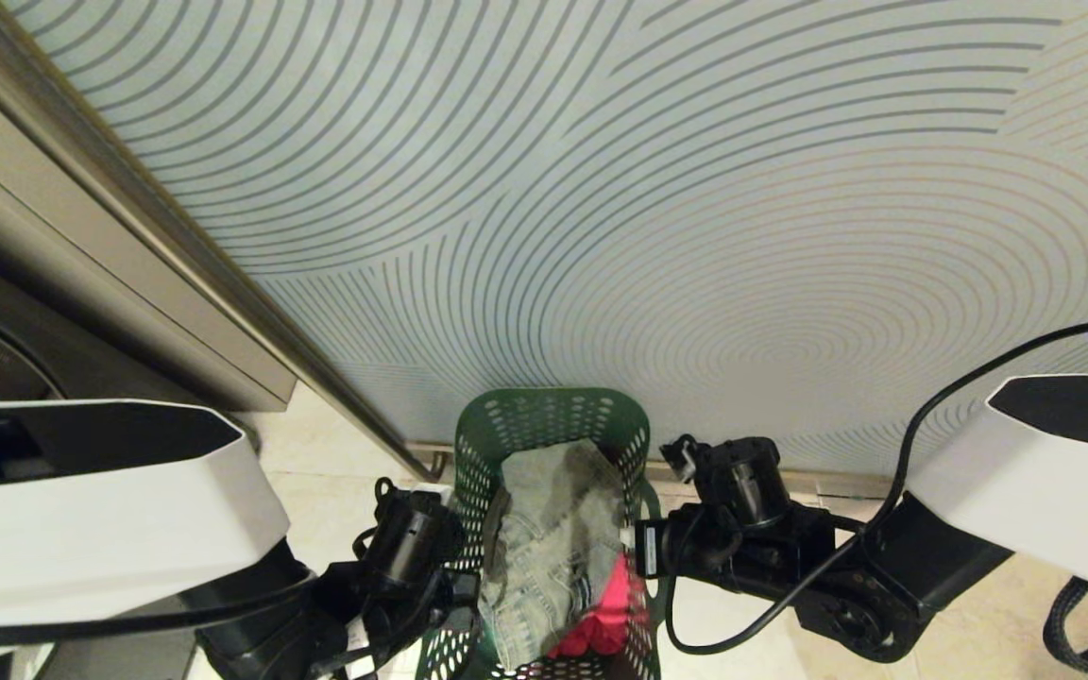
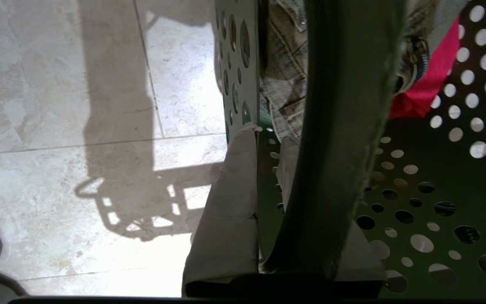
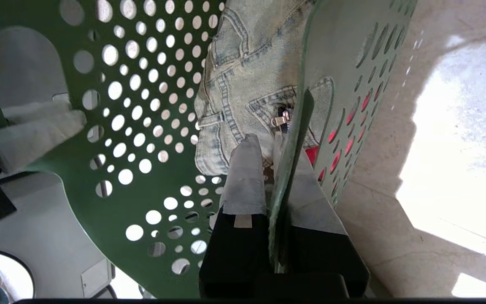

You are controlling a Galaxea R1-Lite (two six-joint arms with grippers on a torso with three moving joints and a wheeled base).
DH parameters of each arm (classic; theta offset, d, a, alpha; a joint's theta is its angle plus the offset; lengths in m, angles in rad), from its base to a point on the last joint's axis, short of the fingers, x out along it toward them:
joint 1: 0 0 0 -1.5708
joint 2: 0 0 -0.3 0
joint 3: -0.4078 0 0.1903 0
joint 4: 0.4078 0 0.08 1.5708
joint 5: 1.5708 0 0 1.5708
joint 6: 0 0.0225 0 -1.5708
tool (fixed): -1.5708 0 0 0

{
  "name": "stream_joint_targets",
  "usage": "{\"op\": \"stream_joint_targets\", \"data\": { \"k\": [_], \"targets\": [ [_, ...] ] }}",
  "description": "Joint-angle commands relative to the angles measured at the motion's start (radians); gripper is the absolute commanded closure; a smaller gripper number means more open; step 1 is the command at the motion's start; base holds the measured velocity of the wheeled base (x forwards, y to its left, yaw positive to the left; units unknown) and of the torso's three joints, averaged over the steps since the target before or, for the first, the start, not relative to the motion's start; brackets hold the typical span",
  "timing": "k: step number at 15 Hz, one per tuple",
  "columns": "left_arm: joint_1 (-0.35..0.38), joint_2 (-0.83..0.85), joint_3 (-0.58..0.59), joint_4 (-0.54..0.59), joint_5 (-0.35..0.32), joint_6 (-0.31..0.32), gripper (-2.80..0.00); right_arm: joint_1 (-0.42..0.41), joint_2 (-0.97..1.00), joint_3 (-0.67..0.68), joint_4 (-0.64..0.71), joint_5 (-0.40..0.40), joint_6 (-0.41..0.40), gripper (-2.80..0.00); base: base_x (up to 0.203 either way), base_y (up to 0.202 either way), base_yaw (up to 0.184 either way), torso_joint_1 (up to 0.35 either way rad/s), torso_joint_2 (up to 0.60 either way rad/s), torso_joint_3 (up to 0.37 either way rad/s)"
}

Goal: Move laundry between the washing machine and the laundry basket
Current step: Pick up the clothes basket and put it beside the washing machine

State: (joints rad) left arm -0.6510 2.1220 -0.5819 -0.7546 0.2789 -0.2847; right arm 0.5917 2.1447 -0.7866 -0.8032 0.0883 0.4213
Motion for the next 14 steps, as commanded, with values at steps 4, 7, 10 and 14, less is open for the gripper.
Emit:
{"op": "stream_joint_targets", "data": {
  "k": [4, 7, 10, 14],
  "targets": [
    [-0.030, -0.005, -0.003, -0.006, -0.001, -0.004, 0.00, 0.000, -0.012, 0.000, -0.005, 0.001, 0.002, 0.00, 0.000, 0.000, 0.000, 0.002, 0.00, 0.018],
    [-0.035, -0.005, -0.004, -0.006, -0.001, -0.004, 0.00, -0.001, -0.016, 0.000, -0.004, 0.001, 0.002, 0.00, 0.000, 0.000, 0.000, 0.005, 0.00, 0.157],
    [-0.036, -0.008, 0.002, -0.006, 0.000, -0.004, 0.00, -0.001, -0.019, -0.003, 0.007, 0.001, 0.002, 0.00, 0.000, 0.000, 0.000, 0.004, 0.00, 0.193],
    [-0.037, -0.021, 0.009, -0.004, 0.000, -0.004, 0.00, 0.000, -0.026, -0.002, 0.009, 0.001, 0.002, 0.00, 0.000, 0.000, 0.000, 0.000, 0.00, 0.207]
  ]
}}
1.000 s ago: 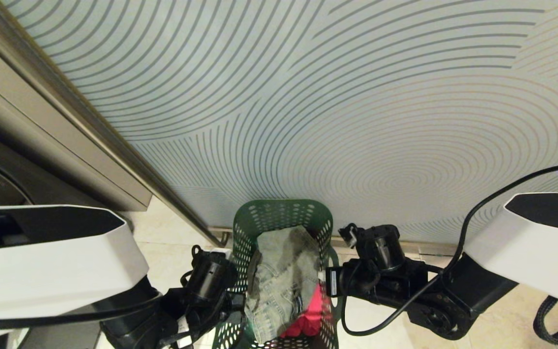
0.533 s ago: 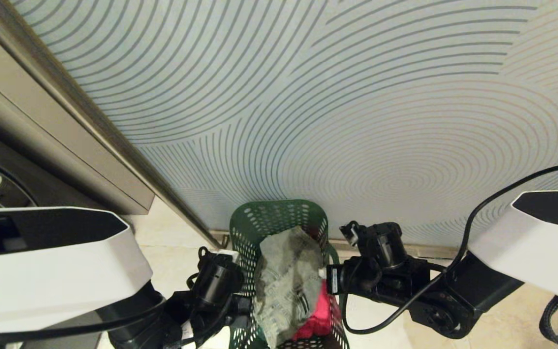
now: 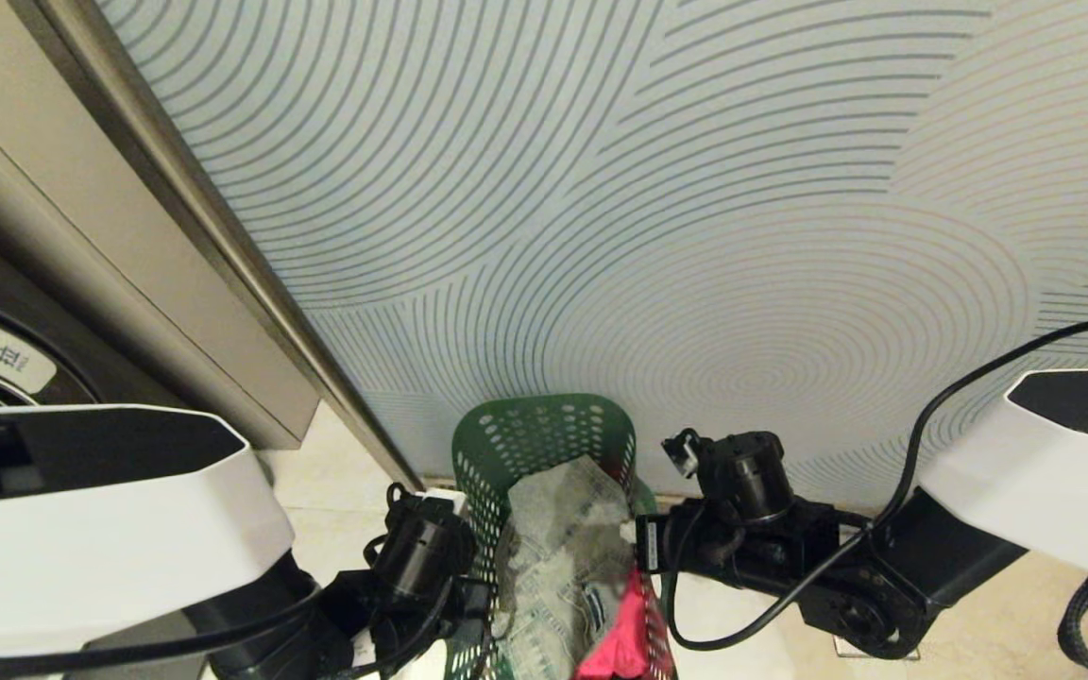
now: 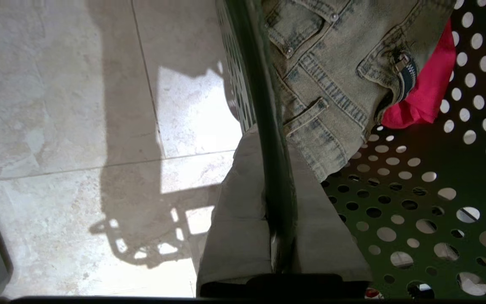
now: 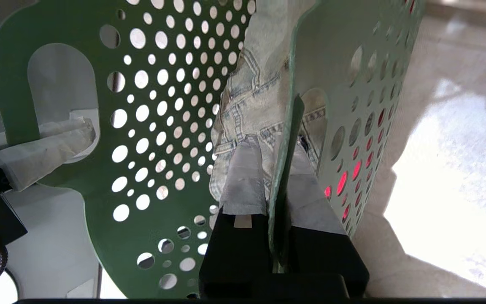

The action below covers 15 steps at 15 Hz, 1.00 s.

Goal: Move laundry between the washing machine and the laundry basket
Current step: Pick up the clothes basket and put it beside the washing machine

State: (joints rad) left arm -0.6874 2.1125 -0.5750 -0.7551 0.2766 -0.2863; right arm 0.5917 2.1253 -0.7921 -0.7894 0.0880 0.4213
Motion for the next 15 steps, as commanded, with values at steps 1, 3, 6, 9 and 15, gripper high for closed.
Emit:
{"op": "stream_joint_targets", "data": {
  "k": [1, 3, 6, 9, 15],
  "targets": [
    [-0.001, -0.023, 0.014, -0.003, 0.001, -0.001, 0.00, 0.000, -0.010, 0.005, -0.005, 0.001, 0.002, 0.00, 0.000, 0.000, 0.000, 0.002, 0.01, 0.203],
    [-0.004, -0.044, 0.037, -0.003, 0.001, -0.001, 0.00, 0.002, -0.020, 0.004, -0.008, 0.002, 0.006, 0.00, 0.000, 0.000, 0.000, 0.000, 0.00, 0.204],
    [-0.013, -0.080, 0.060, -0.003, -0.001, -0.002, 0.00, 0.028, -0.038, 0.002, -0.011, 0.004, 0.024, 0.00, 0.000, 0.000, 0.000, 0.001, 0.00, 0.203],
    [-0.032, -0.092, 0.064, -0.003, 0.000, -0.002, 0.00, 0.036, -0.061, 0.003, -0.009, 0.004, 0.025, 0.00, 0.000, 0.000, 0.000, 0.003, 0.00, 0.199],
    [-0.046, -0.100, 0.064, 0.000, 0.000, -0.001, 0.00, 0.036, -0.071, 0.005, -0.007, 0.003, 0.025, 0.00, 0.000, 0.000, 0.000, 0.001, 0.00, 0.205]
  ]
}}
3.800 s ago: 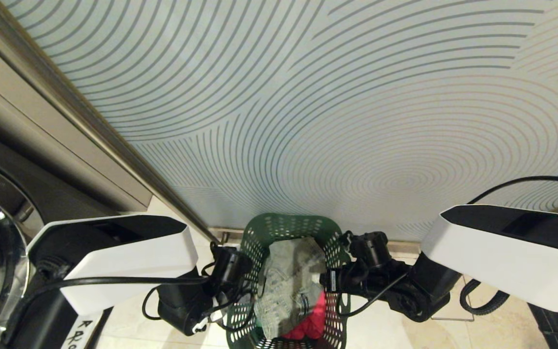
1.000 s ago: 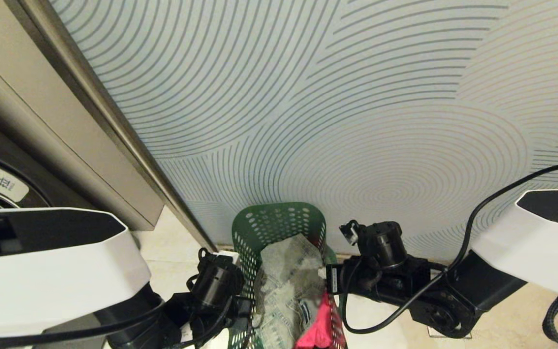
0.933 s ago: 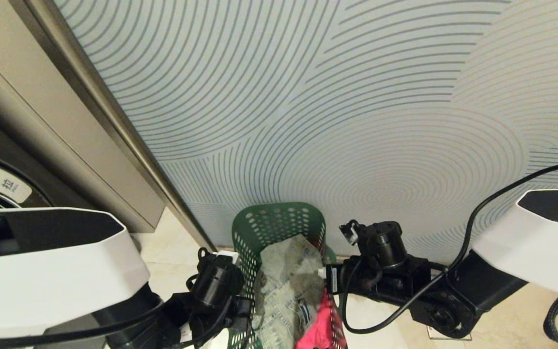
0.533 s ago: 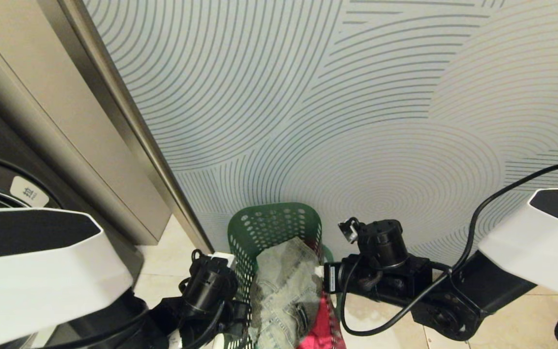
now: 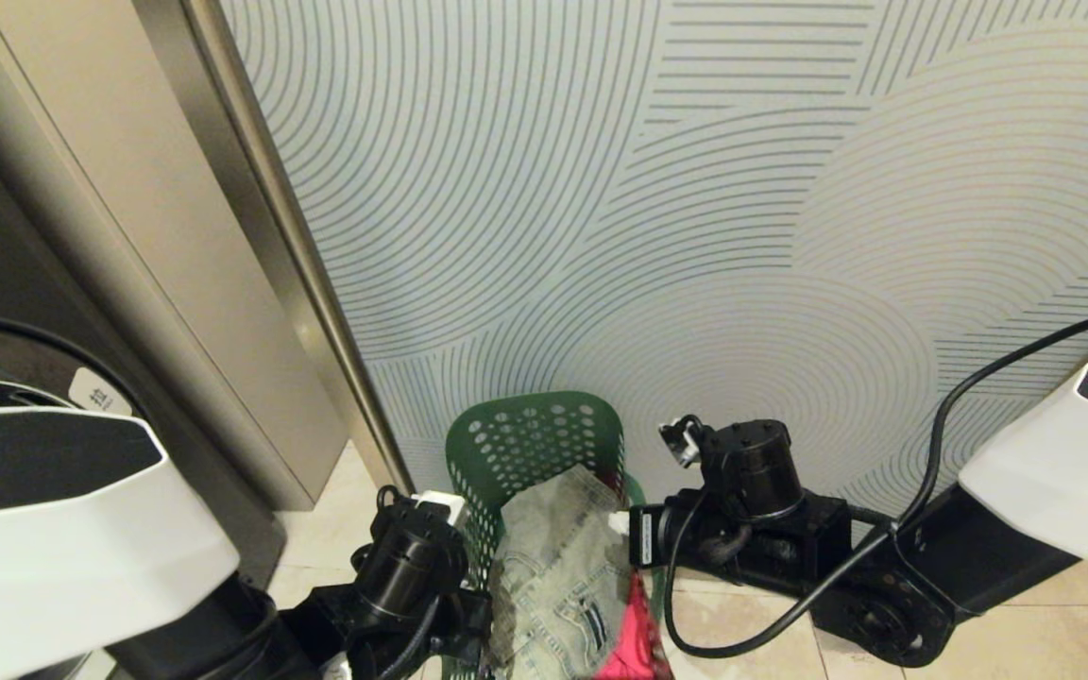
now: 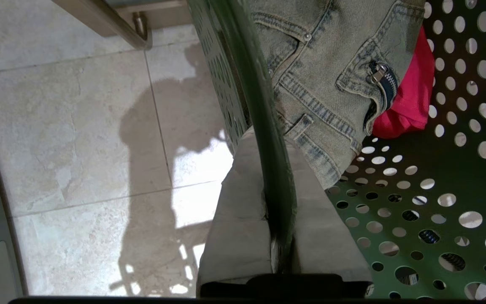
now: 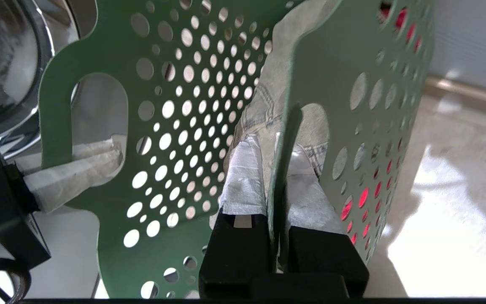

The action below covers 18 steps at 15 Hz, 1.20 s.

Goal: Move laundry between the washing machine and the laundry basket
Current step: Pick up the clothes basket and put it beside the washing machine

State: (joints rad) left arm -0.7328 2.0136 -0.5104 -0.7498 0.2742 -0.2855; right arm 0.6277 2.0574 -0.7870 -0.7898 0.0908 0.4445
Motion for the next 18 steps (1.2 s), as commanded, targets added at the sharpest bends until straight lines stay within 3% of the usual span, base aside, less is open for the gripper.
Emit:
{"op": "stream_joint_targets", "data": {
  "k": [1, 10, 18],
  "targets": [
    [0.000, 0.004, 0.000, -0.005, 0.002, -0.001, 0.00, 0.000, 0.000, -0.001, -0.006, 0.001, 0.002, 0.00, 0.000, 0.000, 0.000, 0.006, 0.00, 0.202],
    [0.000, 0.010, 0.004, -0.006, 0.003, -0.003, 0.00, 0.001, 0.001, 0.001, -0.006, 0.001, 0.003, 0.00, 0.000, 0.000, 0.000, 0.002, 0.00, 0.190],
    [-0.002, -0.008, 0.053, -0.018, 0.002, -0.009, 0.00, 0.061, 0.000, 0.016, -0.007, -0.015, 0.021, 0.00, 0.000, 0.000, 0.000, 0.000, 0.00, 0.010]
  ]
}}
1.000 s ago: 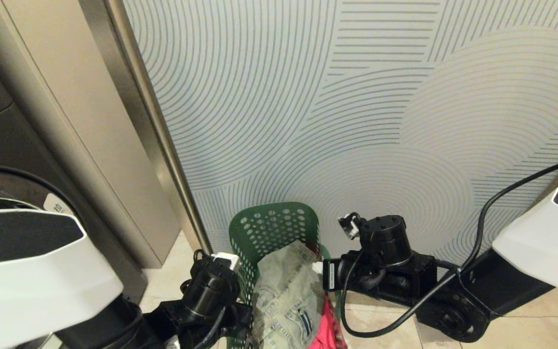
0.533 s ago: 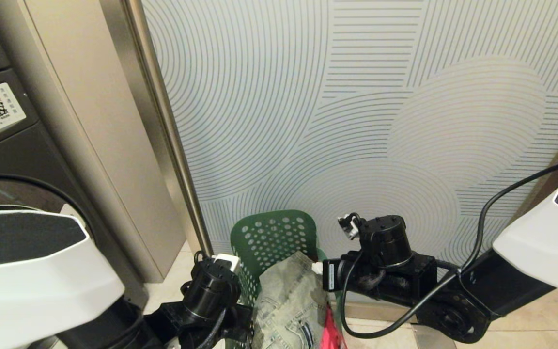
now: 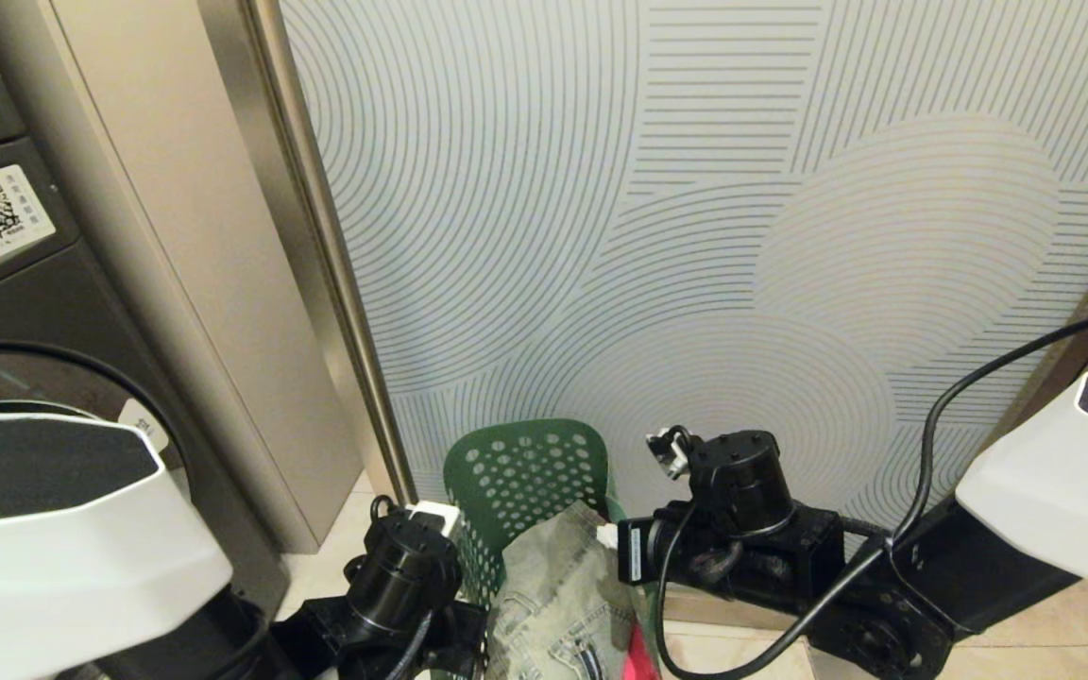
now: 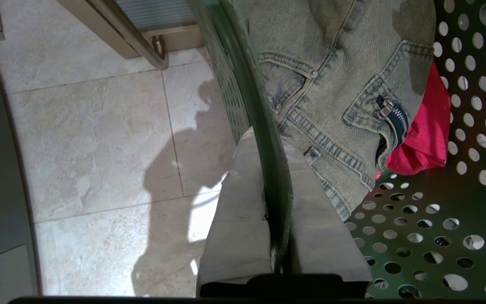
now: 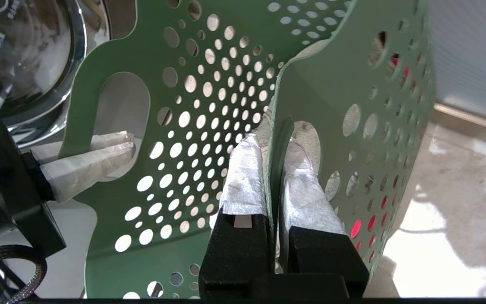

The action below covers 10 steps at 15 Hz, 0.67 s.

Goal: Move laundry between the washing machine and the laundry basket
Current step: Pick up the clothes basket and put it beside the washing machine

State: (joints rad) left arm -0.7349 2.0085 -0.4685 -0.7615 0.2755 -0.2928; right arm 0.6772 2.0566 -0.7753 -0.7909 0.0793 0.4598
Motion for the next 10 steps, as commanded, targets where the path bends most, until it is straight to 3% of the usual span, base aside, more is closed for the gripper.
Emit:
{"op": "stream_joint_targets", "data": {
  "k": [1, 10],
  "targets": [
    [0.000, 0.007, 0.010, -0.008, -0.001, -0.004, 0.00, 0.011, -0.001, 0.005, -0.011, -0.004, 0.014, 0.00, 0.000, 0.000, 0.000, 0.000, 0.00, 0.000],
    [-0.041, -0.019, 0.039, -0.009, 0.002, -0.005, 0.00, 0.012, -0.050, 0.030, -0.011, -0.004, 0.028, 0.00, 0.000, 0.000, 0.000, 0.000, 0.00, 0.000]
  ]
}}
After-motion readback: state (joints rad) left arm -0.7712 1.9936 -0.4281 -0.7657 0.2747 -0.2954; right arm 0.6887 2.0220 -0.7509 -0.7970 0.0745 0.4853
